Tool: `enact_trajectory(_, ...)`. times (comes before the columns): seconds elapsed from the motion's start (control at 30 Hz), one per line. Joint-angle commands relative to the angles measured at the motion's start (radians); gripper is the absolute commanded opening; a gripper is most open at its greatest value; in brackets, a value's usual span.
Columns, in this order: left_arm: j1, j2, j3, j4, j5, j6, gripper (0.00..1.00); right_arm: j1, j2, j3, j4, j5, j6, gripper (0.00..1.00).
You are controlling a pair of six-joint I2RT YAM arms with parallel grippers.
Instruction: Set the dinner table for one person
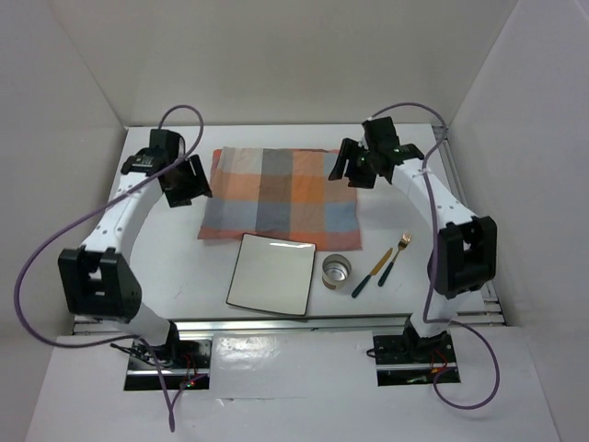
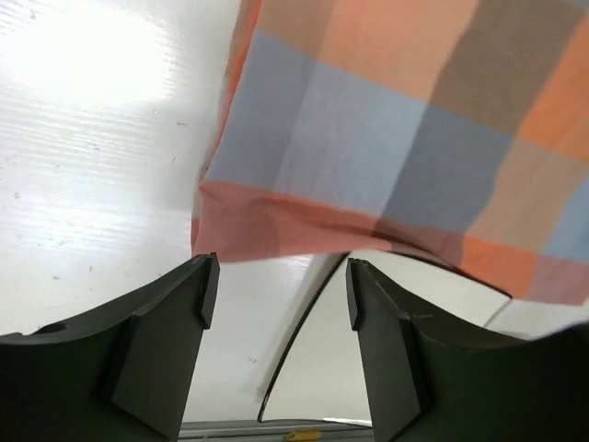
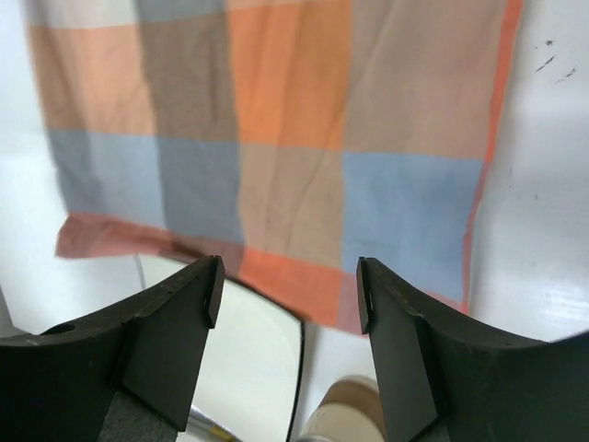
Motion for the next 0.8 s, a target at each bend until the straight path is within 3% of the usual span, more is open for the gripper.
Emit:
enact_trajectory(0.0,-0.004,-0.139,-0.082,-0.084,0.015,0.026,0.75,0.024,-0.157,0.001,-0.085,0.055,0.002,0.71)
enact_trajectory(0.2,-0.013,-0.43,-0.493,-0.034,0.278,-0.025,0.77,0.024,-0.374,-0.194,-0.096,0.066,0.031,0.79)
enact_trajectory(0.27,-0.036,-0.501,-0.525,-0.018,0.322,-0.049,0.83,0.024,-0.411,-0.216,-0.106,0.075,0.031,0.81)
enact_trajectory(0.3,-0.047,-0.516,-0.54,0.0,0.389,-0.081,0.92,0.024,-0.437,-0.228,-0.119,0.075,0.04,0.82)
enact_trajectory(0.37,-0.056,-0.526,-0.562,0.026,0.44,-0.126,0.94,0.024,-0.446,-0.228,-0.119,0.063,0.04,0.82)
enact_trajectory(0.63,-0.102,-0.64,-0.81,0.138,0.401,-0.276,0.94,0.024,-0.455,-0.227,-0.128,0.023,0.04,0.83)
enact_trajectory(0.77,-0.124,-0.654,-0.855,0.175,0.401,-0.309,0.97,0.024,-0.455,-0.205,-0.128,0.011,0.04,0.83)
